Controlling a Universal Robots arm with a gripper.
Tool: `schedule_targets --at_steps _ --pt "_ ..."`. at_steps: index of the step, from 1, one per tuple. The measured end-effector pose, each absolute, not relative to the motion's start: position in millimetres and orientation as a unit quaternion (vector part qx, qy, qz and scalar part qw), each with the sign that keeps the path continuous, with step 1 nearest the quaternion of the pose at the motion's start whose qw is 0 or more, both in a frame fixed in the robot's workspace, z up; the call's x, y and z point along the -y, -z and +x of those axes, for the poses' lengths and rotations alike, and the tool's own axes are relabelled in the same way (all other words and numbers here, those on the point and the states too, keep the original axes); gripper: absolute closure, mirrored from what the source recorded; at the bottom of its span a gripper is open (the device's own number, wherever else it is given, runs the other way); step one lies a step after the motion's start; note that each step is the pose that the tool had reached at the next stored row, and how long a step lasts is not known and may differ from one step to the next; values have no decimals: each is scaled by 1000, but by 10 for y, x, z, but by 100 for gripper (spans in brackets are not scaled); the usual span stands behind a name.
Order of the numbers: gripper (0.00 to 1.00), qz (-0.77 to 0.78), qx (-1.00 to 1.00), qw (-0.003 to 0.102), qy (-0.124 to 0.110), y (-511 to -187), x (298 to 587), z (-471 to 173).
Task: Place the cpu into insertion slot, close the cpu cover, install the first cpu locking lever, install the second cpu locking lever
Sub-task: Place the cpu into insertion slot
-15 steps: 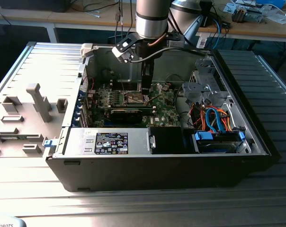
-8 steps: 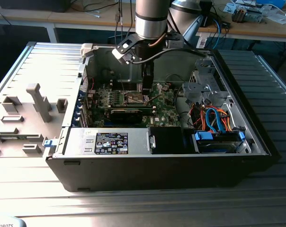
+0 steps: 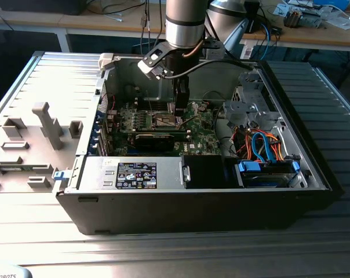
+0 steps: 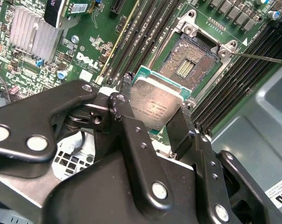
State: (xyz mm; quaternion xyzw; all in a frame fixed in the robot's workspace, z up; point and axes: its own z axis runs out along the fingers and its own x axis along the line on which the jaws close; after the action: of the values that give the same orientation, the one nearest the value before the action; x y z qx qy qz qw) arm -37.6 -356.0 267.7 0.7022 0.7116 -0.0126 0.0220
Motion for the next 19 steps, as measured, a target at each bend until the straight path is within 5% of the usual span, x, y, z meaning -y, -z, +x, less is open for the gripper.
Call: schedule_targets --at_steps 19 --pt "46 702 -712 22 13 -2627 3560 -440"
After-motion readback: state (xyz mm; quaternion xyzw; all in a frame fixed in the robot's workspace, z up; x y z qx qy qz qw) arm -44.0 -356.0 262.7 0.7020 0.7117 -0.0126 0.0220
